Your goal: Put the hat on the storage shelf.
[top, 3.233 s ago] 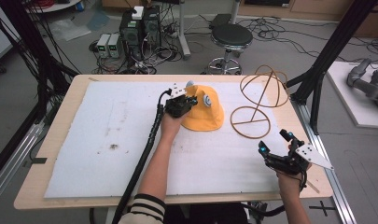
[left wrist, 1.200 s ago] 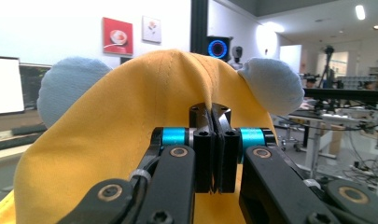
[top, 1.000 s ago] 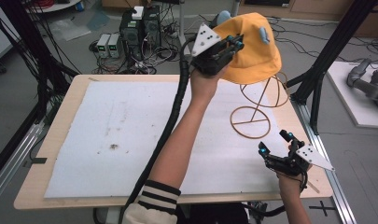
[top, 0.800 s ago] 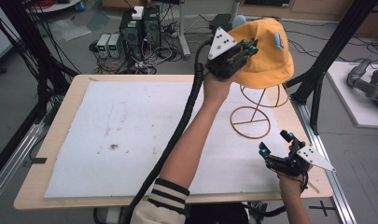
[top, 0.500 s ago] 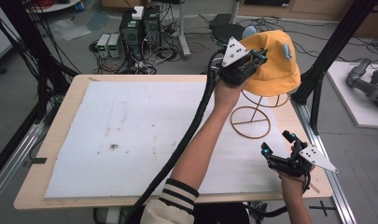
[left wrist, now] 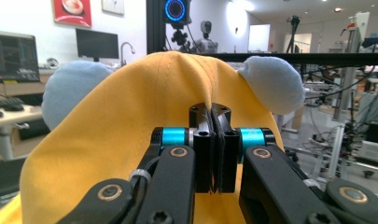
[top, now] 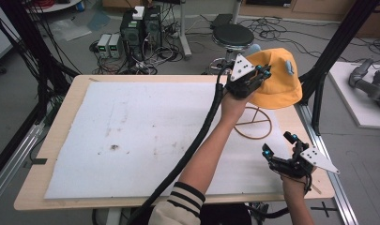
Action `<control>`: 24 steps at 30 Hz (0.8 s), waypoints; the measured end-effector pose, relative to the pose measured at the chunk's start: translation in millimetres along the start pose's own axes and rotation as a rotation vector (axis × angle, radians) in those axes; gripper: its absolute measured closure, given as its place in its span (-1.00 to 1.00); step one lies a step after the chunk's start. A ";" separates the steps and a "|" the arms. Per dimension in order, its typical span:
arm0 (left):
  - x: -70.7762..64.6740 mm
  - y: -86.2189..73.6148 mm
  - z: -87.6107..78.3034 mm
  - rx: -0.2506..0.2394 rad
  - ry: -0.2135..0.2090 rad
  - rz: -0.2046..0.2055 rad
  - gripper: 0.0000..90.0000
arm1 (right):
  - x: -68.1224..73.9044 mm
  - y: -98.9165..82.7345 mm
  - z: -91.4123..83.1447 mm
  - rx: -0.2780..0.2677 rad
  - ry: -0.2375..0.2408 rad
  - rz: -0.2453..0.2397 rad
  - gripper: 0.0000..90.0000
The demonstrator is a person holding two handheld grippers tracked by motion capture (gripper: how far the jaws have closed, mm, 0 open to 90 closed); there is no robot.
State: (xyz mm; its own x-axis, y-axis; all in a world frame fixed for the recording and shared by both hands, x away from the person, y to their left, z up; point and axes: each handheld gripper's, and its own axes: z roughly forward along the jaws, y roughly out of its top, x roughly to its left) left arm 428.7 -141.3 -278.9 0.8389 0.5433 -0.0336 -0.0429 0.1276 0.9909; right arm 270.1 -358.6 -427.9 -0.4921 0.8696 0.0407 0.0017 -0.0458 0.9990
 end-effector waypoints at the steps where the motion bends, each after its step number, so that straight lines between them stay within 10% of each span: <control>1: -0.2 -2.1 0.2 0.005 -0.003 0.000 0.95 | 0.1 0.0 0.2 0.001 0.001 -0.001 -0.93; 19: -1.5 -20.0 0.5 0.035 -0.024 0.008 0.92 | 1.3 -1.2 2.8 0.005 0.012 -0.009 -0.92; 24: 0.4 -19.8 1.0 0.047 0.003 0.011 0.61 | 1.9 -1.4 3.4 0.011 0.013 -0.005 -0.92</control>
State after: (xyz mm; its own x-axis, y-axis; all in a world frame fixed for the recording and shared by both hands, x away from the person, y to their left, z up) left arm 430.4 -144.5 -298.4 0.8366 0.5473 -0.0233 -0.0265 0.0830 0.9962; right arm 272.1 -355.2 -429.1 -0.5038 0.8631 0.0352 0.0086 -0.0357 0.9993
